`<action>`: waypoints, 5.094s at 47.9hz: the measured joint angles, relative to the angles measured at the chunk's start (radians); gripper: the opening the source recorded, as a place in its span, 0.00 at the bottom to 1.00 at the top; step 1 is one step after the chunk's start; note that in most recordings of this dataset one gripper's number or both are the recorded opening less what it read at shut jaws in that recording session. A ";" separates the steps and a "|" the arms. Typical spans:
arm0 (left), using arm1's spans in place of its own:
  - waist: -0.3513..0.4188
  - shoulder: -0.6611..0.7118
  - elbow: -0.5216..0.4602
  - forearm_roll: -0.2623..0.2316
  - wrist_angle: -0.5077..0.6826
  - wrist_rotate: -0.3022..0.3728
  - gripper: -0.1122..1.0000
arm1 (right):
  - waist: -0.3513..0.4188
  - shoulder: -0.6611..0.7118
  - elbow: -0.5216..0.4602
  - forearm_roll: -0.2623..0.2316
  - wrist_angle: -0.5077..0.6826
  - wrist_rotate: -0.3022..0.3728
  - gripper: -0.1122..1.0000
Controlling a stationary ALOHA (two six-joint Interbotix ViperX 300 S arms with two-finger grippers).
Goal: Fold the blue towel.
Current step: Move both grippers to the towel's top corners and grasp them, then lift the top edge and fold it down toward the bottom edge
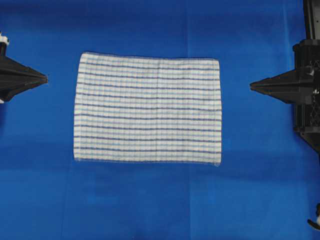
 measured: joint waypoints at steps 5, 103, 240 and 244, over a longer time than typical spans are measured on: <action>0.000 0.002 0.000 -0.032 0.006 -0.002 0.10 | -0.028 0.006 -0.006 0.002 0.009 0.006 0.10; 0.462 1.029 0.006 -0.048 -0.287 -0.014 0.14 | -0.383 1.015 -0.055 0.267 -0.270 0.012 0.17; -0.173 0.661 0.080 -0.048 -0.112 -0.160 0.34 | 0.259 0.727 -0.038 0.676 -0.034 0.034 0.65; -0.173 0.661 0.080 -0.048 -0.110 -0.160 0.56 | 0.259 0.726 -0.041 0.676 -0.034 0.031 0.84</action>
